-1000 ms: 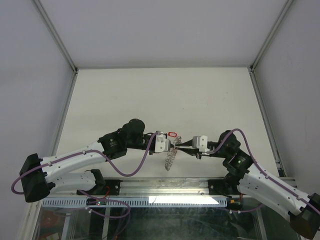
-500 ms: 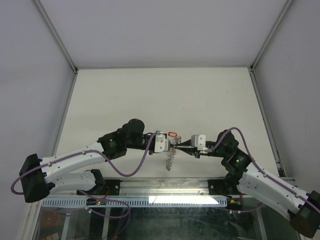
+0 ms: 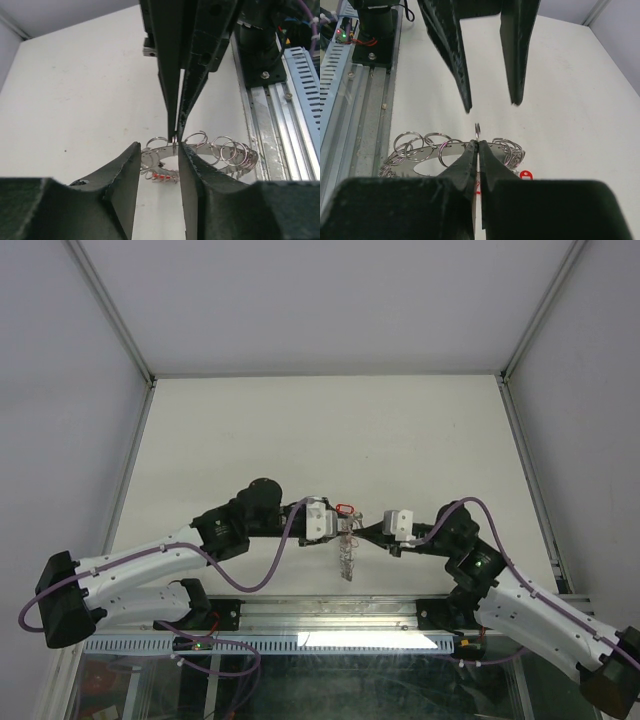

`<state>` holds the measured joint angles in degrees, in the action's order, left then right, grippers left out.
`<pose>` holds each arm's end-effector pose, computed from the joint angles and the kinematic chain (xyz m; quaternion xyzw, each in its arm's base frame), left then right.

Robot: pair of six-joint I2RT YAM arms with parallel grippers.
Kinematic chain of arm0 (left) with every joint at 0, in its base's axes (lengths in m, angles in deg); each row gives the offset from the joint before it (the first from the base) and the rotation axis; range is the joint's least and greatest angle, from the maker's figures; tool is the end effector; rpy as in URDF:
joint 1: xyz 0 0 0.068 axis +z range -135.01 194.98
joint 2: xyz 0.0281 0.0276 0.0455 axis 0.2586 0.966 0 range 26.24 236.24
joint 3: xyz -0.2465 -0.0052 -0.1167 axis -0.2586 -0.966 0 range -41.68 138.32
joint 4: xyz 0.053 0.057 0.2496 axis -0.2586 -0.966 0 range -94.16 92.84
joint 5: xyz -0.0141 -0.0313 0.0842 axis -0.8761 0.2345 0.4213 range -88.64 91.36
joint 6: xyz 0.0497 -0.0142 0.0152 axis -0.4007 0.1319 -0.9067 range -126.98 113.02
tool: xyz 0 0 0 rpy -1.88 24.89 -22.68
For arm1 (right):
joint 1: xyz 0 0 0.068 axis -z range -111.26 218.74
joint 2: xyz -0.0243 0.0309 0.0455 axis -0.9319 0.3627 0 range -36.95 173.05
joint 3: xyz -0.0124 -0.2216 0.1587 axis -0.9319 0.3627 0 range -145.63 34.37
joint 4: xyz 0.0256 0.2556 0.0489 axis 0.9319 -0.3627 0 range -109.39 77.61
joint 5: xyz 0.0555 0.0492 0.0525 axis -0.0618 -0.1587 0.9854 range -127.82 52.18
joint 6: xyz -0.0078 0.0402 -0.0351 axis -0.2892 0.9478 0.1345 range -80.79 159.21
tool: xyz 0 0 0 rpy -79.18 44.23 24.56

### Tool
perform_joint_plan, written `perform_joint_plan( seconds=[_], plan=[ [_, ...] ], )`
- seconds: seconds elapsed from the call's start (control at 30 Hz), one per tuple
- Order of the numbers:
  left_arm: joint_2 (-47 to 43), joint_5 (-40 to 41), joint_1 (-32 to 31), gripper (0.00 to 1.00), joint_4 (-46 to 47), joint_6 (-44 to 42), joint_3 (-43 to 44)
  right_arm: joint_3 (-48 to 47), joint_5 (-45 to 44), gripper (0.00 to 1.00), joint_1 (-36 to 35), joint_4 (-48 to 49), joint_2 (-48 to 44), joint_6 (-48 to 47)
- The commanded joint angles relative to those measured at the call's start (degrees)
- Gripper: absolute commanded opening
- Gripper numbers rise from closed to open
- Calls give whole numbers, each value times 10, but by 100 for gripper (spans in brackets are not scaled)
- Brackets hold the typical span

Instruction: Put the keys on the keyring

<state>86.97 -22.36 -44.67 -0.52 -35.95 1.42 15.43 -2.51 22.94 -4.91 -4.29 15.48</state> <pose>0.1100 -0.2162 0.2886 0.6467 0.4957 -0.3100 0.4898 0.0915 0.1236 0.2449 -0.5709 0.4674 0.3434 0.5811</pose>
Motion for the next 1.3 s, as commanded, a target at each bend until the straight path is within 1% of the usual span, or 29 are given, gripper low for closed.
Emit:
perform_joint_plan(
  seconds=[0.0,0.07,0.2,0.3,0.37,0.43,0.53,0.67,0.73,0.83,0.93,1.0,1.13,1.27],
  plan=[
    [-45,75,4,41,122,79,-31,-33,-31,0,-3,-54,-31,-28],
    [-46,105,15,43,153,114,-45,-39,-37,0,-3,-80,-41,-29],
    [-30,137,41,48,185,183,-56,-57,-58,0,-3,-117,-70,-27],
    [-7,192,63,50,197,265,-57,-85,-87,0,-3,-164,-84,-35],
    [11,210,75,50,188,300,-48,-111,-116,0,-3,-204,-94,-40],
    [34,250,78,49,169,336,-34,-140,-148,0,-3,-252,-98,-50],
    [80,281,82,48,116,381,1,-184,-184,0,-3,-315,-89,-60],
    [147,263,82,48,70,410,46,-215,-215,0,-3,-353,-80,-44],
    [173,241,82,50,63,410,53,-226,-234,0,-3,-360,-76,-22],
    [204,199,83,55,61,395,63,-245,-212,0,-3,-390,-66,-18],
    [240,170,86,56,61,379,75,-271,-191,0,-3,-429,-50,-10],
    [252,148,93,56,61,364,83,-283,-184,0,-3,-437,-38,21],
    [271,109,104,56,60,340,99,-302,-198,0,-3,-451,-9,103],
    [296,107,107,55,34,334,121,-308,-203,0,-3,-454,-9,169]
  ],
)
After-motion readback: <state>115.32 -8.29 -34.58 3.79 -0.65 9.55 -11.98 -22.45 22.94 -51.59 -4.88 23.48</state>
